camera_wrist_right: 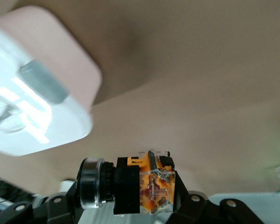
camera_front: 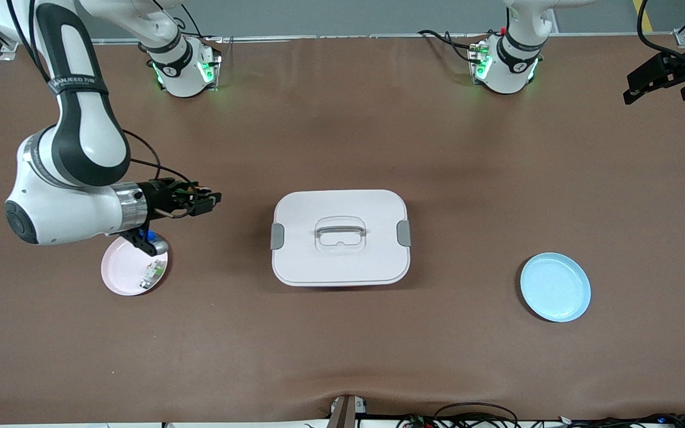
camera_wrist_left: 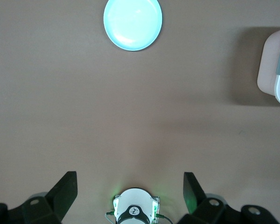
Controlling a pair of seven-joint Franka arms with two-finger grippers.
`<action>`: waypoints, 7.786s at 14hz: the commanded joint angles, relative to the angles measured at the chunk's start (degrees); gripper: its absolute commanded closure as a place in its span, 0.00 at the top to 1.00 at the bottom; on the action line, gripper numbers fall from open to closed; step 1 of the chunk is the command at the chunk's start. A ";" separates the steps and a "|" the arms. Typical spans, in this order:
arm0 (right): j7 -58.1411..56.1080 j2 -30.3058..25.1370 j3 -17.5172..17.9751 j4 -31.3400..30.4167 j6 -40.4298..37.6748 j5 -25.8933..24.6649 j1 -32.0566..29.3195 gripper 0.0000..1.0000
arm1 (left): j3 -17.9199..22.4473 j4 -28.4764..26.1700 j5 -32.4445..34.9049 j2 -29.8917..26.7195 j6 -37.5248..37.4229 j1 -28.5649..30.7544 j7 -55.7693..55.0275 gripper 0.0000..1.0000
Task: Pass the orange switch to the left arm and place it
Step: 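Lift the orange switch with the right gripper over the white box, then hold the switch above the box while the left gripper reaches toward it, then grasp the switch with the left gripper and open the right gripper, then carry the switch to the blue plate while the right gripper withdraws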
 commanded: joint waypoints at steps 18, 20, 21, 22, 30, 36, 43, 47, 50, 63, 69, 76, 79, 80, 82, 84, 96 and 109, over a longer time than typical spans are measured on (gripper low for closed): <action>38.97 0.44 -0.56 5.69 27.11 32.17 21.79 0.21 | -0.27 0.78 -0.76 -0.21 -1.21 0.14 -0.23 1.00; 40.11 0.97 -0.56 5.78 30.89 33.94 23.82 0.21 | -0.27 0.87 -0.76 -0.21 -1.12 0.05 -0.31 1.00; 40.99 1.58 -0.56 5.86 32.65 34.99 24.61 0.21 | -0.27 0.96 -0.76 -0.21 -1.03 0.05 -0.31 1.00; 41.78 1.93 -0.56 5.86 34.15 35.78 25.23 0.21 | -0.27 0.96 -0.76 -0.21 -0.94 0.05 -0.31 1.00; 45.13 4.13 -0.56 6.48 35.13 37.72 26.55 0.21 | -6.76 1.04 -7.24 0.76 1.51 -0.39 -3.30 1.00; 45.22 4.13 -0.56 7.45 34.95 37.90 26.37 0.21 | -17.56 0.78 -9.73 4.18 9.76 -0.30 -10.57 1.00; 45.13 4.05 -0.56 7.62 34.87 37.90 26.11 0.21 | -23.99 0.52 -14.11 12.17 27.86 -0.74 -18.07 1.00; 45.13 4.05 -0.56 7.71 34.95 37.90 26.28 0.21 | -24.44 0.25 -14.21 15.34 36.04 -5.30 -22.98 1.00; 45.13 4.05 -0.56 7.71 34.86 37.90 26.29 0.21 | -24.52 0.34 -14.30 18.85 41.84 -8.64 -26.32 1.00; 45.13 4.05 -0.65 7.71 34.60 37.81 26.29 0.21 | -24.61 -2.73 -14.30 22.38 46.96 -12.69 -27.82 0.81; 45.13 4.05 -0.56 7.71 34.51 37.81 26.29 0.21 | -24.61 -3.17 -14.30 22.03 46.17 -12.69 -29.05 0.42; 44.96 3.96 -0.65 7.71 34.43 37.72 25.85 0.45 | -24.61 -2.82 -14.21 21.24 43.89 -12.17 -31.25 0.00; 44.95 3.96 -0.56 7.71 34.34 37.72 25.76 1.00 | -24.26 -2.65 -13.68 20.89 41.43 -11.38 -30.82 0.00; 44.87 3.96 -0.65 7.71 34.34 37.72 25.76 1.00 | -24.26 -2.73 -13.33 20.54 40.20 -10.77 -30.46 0.00; 44.69 3.87 -0.65 7.71 34.25 37.64 25.58 1.00 | -24.00 -2.73 -13.24 20.36 39.66 -10.50 -30.37 0.00; 44.43 3.70 -0.74 7.80 34.08 37.37 24.80 1.00 | -23.82 -2.91 -13.15 20.36 39.49 -10.06 -30.37 0.00; 7.99 -5.69 -1.00 3.25 4.28 -6.54 12.49 1.00 | -23.64 -3.17 -7.73 22.20 31.23 10.85 -5.87 0.00; -24.81 -20.04 -1.09 -21.03 18.96 -28.10 -0.85 1.00 | -23.56 -3.00 11.53 37.14 39.82 17.89 27.94 0.00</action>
